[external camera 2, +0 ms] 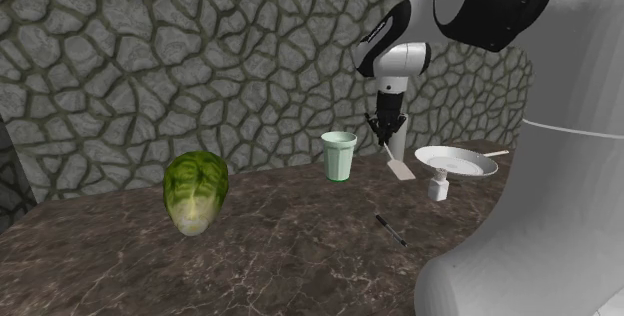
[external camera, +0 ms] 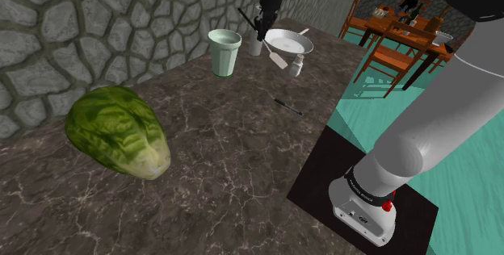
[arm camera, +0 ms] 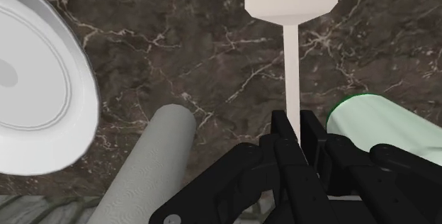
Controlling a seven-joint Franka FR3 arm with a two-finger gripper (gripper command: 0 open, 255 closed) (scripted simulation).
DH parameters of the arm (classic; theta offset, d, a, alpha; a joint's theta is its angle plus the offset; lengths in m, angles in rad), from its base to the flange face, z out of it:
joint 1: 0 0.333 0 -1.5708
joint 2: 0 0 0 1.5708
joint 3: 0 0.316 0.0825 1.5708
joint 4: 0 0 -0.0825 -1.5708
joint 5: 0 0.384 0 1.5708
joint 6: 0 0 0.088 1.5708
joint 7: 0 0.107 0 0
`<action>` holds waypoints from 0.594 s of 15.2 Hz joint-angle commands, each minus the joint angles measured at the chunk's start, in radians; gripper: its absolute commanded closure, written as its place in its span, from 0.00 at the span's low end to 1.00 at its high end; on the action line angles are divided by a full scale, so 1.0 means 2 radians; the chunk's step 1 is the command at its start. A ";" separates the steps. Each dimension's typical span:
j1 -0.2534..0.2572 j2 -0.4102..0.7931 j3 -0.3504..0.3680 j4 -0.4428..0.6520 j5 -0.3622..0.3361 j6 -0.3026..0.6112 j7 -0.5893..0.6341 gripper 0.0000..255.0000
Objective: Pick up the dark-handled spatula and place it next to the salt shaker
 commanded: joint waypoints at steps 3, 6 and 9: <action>0.001 0.007 0.000 -0.019 -0.001 0.026 0.001 1.00; 0.001 0.013 0.000 -0.032 -0.001 0.045 0.001 1.00; 0.001 0.019 0.000 -0.044 -0.002 0.064 0.001 1.00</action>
